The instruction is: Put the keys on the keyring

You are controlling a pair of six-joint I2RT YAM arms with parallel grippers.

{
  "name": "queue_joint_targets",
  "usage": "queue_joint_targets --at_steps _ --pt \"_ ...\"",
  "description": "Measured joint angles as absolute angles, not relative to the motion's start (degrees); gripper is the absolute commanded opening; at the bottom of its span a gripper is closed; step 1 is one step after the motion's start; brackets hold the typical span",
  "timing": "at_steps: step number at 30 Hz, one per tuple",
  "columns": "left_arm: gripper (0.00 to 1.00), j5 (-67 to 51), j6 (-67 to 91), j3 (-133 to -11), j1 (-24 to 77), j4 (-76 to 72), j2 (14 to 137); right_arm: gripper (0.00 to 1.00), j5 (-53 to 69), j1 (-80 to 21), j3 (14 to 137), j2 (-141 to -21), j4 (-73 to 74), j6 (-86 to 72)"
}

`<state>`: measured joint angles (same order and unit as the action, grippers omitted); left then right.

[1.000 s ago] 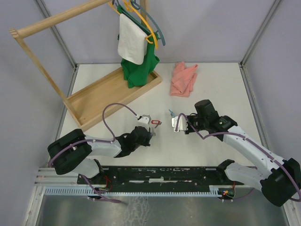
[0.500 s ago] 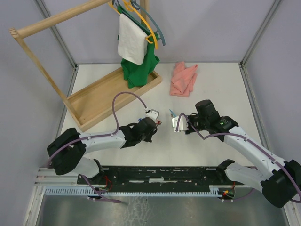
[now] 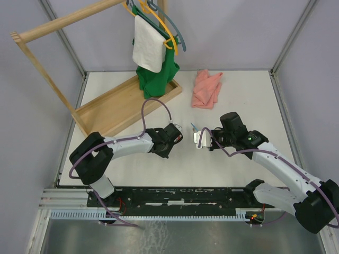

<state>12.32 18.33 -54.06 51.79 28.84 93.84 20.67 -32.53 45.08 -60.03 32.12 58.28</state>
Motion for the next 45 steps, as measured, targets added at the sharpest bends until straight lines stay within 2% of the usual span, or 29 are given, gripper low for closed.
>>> queue_joint_targets --at_steps 3,9,14,21,31,45 --pt "0.12 11.81 17.96 -54.5 51.81 30.13 94.13 0.01 20.67 -32.53 45.08 -60.03 32.12 58.28" --pt "0.35 11.68 18.04 -53.95 51.81 30.76 92.79 0.01 20.67 -32.53 45.08 -60.03 32.12 58.26" --pt "0.4 11.75 19.29 -49.08 51.81 26.81 85.97 0.01 20.67 -32.53 45.08 -60.03 32.12 58.28" --pt "0.4 12.21 23.66 -38.35 51.81 13.89 76.97 0.01 20.69 -32.53 45.08 -60.03 32.12 58.26" --pt "0.32 14.9 26.79 -24.29 51.81 -4.47 73.52 0.01 20.69 -32.53 45.08 -60.03 32.12 58.24" --pt "0.29 14.81 26.28 -17.47 51.81 -19.14 72.38 0.01 20.69 -32.53 45.08 -60.03 32.12 58.11"
